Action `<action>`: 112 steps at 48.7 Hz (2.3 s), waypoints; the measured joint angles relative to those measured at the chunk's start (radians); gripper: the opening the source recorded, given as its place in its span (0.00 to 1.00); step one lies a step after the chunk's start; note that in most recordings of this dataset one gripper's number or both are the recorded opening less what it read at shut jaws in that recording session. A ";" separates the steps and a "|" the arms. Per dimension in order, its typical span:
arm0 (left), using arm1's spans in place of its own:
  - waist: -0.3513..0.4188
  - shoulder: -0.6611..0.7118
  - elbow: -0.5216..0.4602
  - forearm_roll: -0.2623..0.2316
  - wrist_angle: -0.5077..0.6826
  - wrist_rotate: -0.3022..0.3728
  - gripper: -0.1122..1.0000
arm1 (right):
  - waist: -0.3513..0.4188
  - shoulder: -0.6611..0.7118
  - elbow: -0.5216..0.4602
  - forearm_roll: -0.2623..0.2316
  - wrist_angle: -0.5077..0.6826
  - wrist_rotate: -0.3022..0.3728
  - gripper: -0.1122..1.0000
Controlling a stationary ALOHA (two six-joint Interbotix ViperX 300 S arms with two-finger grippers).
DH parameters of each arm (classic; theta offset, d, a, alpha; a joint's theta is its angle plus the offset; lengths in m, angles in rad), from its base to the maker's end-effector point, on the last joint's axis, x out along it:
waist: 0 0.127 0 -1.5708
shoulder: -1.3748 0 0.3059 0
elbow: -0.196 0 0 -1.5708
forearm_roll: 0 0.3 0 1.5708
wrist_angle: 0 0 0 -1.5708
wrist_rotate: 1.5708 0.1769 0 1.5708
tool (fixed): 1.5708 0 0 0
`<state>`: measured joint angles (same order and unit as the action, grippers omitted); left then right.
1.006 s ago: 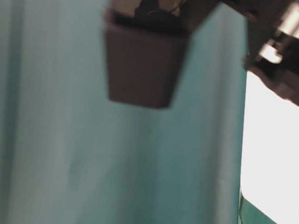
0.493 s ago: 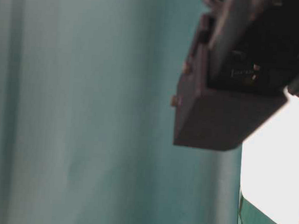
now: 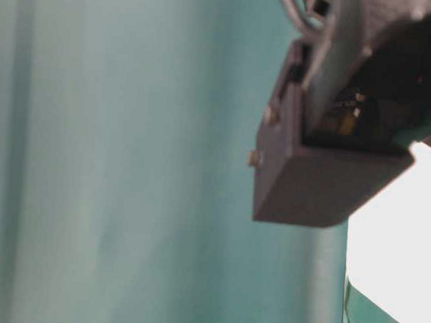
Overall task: Put the tape into the white case with the right arm.
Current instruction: 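Move the right gripper down onto the red tape roll, then close the right gripper on the red tape roll and lift it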
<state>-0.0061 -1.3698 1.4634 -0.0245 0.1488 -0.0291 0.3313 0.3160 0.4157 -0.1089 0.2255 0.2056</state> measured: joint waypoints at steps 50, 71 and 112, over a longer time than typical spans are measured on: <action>0.012 0.000 -0.002 0.002 0.000 0.000 0.10 | 0.005 -0.140 -0.083 -0.002 0.285 0.000 0.11; 0.011 0.000 0.000 0.000 0.000 0.000 0.10 | -0.097 -0.150 -0.083 -0.005 0.314 -0.006 0.11; 0.011 0.000 0.000 0.000 0.000 0.000 0.10 | -0.511 -0.204 -0.060 -0.216 0.327 -0.018 0.11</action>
<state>0.0046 -1.3698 1.4634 -0.0245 0.1488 -0.0291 -0.1795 0.1120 0.3559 -0.3252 0.5522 0.1871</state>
